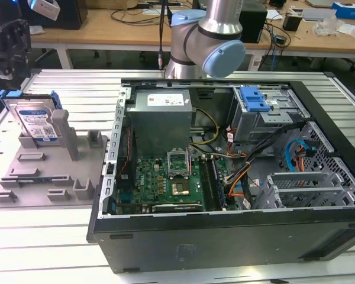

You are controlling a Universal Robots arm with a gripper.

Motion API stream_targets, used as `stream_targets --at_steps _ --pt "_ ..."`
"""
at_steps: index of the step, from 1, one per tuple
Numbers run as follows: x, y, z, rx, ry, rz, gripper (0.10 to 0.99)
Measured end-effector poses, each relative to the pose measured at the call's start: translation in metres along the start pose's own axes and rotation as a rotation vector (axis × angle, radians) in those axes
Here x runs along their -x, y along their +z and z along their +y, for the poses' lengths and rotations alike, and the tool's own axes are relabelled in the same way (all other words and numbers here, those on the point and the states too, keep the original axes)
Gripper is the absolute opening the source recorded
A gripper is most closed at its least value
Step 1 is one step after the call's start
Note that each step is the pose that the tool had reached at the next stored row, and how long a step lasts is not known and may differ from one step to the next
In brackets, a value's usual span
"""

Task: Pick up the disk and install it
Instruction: 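Pick up the disk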

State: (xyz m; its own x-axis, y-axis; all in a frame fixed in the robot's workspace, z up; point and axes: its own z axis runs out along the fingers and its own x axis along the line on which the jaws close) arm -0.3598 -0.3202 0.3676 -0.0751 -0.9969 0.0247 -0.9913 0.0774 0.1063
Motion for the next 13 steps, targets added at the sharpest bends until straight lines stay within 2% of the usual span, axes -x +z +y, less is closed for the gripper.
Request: stream_targets --at_steps 3,5,8,11,13 --pt "0.0012 0.0001 0.0001 -0.041 0.000 -0.0031 0.494" --pt "0.0025 0.0010 0.0011 -0.056 0.000 -0.0042 0.494" --pt "0.0046 0.0029 0.0074 -0.060 0.000 -0.0045 0.494" --pt "0.0059 0.0037 0.0102 -0.060 -0.012 -0.0036 0.494" --pt "0.0067 0.0040 0.0105 -0.061 -0.060 0.0002 0.494"
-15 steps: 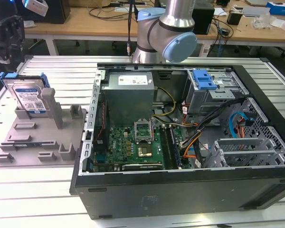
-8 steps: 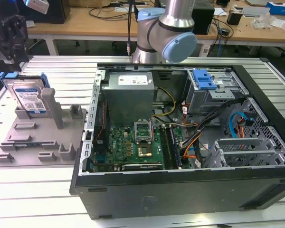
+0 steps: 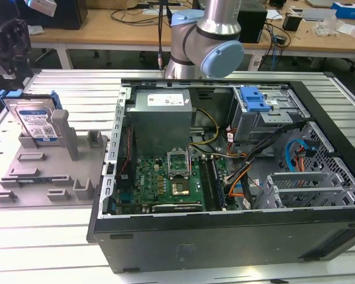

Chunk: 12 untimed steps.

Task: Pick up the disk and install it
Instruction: 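Pick up the disk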

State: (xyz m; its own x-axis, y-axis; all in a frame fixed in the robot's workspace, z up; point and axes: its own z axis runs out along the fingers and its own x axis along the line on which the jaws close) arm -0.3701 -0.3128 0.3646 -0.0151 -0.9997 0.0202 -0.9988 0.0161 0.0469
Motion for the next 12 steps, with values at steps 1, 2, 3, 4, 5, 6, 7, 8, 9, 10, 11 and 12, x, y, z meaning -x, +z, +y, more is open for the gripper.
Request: stream_targets --at_steps 1,2,3,4,5,6,7,8,9,10,11,12 --pt "0.0003 0.0001 0.0000 0.000 -0.025 0.0012 0.494" --pt "0.0009 0.0005 0.0001 -0.001 -0.035 0.0017 0.494" --pt "0.0014 0.0010 0.0007 -0.005 -0.036 0.0021 0.494" --pt "0.0018 0.0025 0.0030 -0.013 -0.036 0.0022 0.494" --pt "0.0018 0.0036 0.0055 -0.017 -0.036 0.0022 0.494" --pt "0.0018 0.0044 0.0070 -0.019 -0.035 0.0021 0.494" --pt "0.0018 0.0054 0.0097 -0.019 -0.034 0.0020 0.494" --pt "0.0018 0.0059 0.0112 -0.019 -0.033 0.0020 0.494" --pt "0.0017 0.0066 0.0131 -0.019 -0.033 0.0020 0.494" --pt "0.0017 0.0079 0.0161 -0.019 -0.033 0.0021 0.494" --pt "0.0017 0.0086 0.0175 -0.019 -0.033 0.0020 0.494" --pt "0.0017 0.0094 0.0190 -0.019 -0.033 0.0020 0.494"
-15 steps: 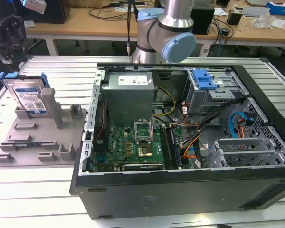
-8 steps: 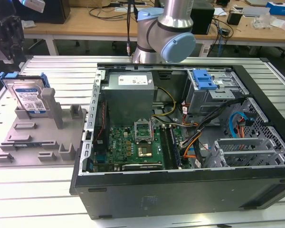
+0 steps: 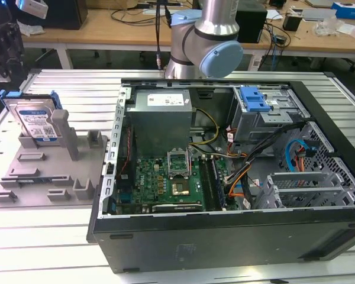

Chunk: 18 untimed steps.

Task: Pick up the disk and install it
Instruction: 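Pick up the disk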

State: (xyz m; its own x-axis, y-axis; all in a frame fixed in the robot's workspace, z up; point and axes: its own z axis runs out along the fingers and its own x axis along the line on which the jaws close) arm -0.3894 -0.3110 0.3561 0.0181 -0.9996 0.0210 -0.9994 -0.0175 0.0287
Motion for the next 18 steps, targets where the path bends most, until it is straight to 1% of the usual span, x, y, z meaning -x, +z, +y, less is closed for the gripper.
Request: stream_targets --at_steps 3,4,11,18 --pt "0.0002 0.0043 0.0080 0.000 0.000 0.0000 0.494" --pt "0.0002 0.0054 0.0088 0.000 0.000 0.0000 0.494" --pt "0.0015 0.0154 0.0101 0.000 0.000 0.0000 0.494" --pt "0.0020 0.0216 0.0115 0.000 0.000 -0.0001 0.494"
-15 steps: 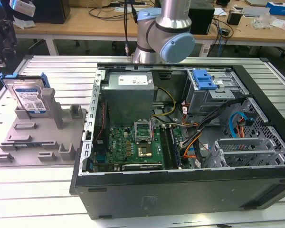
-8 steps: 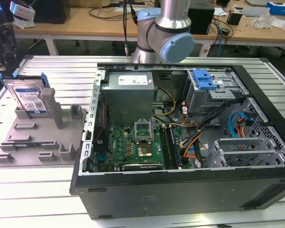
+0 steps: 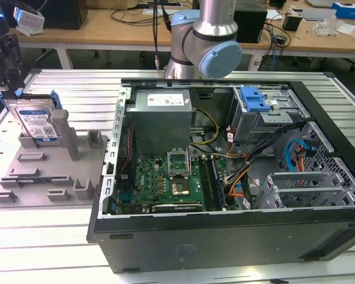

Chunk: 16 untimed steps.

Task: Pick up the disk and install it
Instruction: 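Pick up the disk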

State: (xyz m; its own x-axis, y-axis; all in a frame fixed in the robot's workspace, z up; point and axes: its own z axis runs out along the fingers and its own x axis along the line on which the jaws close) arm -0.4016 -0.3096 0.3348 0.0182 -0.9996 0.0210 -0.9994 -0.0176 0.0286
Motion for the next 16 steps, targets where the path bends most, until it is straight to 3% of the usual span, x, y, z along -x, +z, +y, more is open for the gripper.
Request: stream_targets --at_steps 16 --pt "0.0004 0.0174 0.0010 0.000 0.000 0.0000 0.494"
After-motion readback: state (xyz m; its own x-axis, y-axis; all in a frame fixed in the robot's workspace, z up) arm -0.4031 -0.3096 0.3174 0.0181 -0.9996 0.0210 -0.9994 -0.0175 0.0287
